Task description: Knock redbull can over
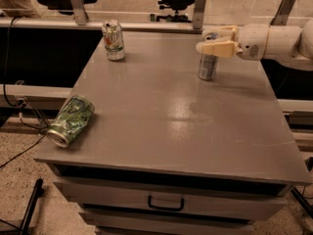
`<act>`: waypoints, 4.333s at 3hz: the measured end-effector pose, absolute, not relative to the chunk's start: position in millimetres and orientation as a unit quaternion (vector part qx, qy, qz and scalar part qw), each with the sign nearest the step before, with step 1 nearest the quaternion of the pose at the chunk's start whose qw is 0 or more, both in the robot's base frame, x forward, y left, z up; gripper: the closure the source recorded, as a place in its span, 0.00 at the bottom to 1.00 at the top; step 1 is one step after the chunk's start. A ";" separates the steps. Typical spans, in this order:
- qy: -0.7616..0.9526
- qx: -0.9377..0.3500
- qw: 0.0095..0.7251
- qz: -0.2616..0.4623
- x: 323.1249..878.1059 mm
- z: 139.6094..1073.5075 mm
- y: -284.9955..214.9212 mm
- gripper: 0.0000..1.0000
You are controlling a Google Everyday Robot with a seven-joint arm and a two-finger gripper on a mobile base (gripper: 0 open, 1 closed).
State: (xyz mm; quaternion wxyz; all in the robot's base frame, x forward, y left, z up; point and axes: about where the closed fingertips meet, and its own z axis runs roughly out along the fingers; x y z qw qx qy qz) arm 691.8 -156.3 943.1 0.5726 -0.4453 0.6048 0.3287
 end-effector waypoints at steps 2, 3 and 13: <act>0.596 -0.471 0.562 0.327 695.0 950.5 -131.9 0.96; 0.631 -0.478 0.543 0.281 696.3 953.8 -132.9 1.00; 0.760 -0.637 0.104 0.072 602.2 836.1 -79.9 0.82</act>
Offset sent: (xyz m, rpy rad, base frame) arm 0.0014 0.0205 0.0172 -0.0547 -0.0375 0.0522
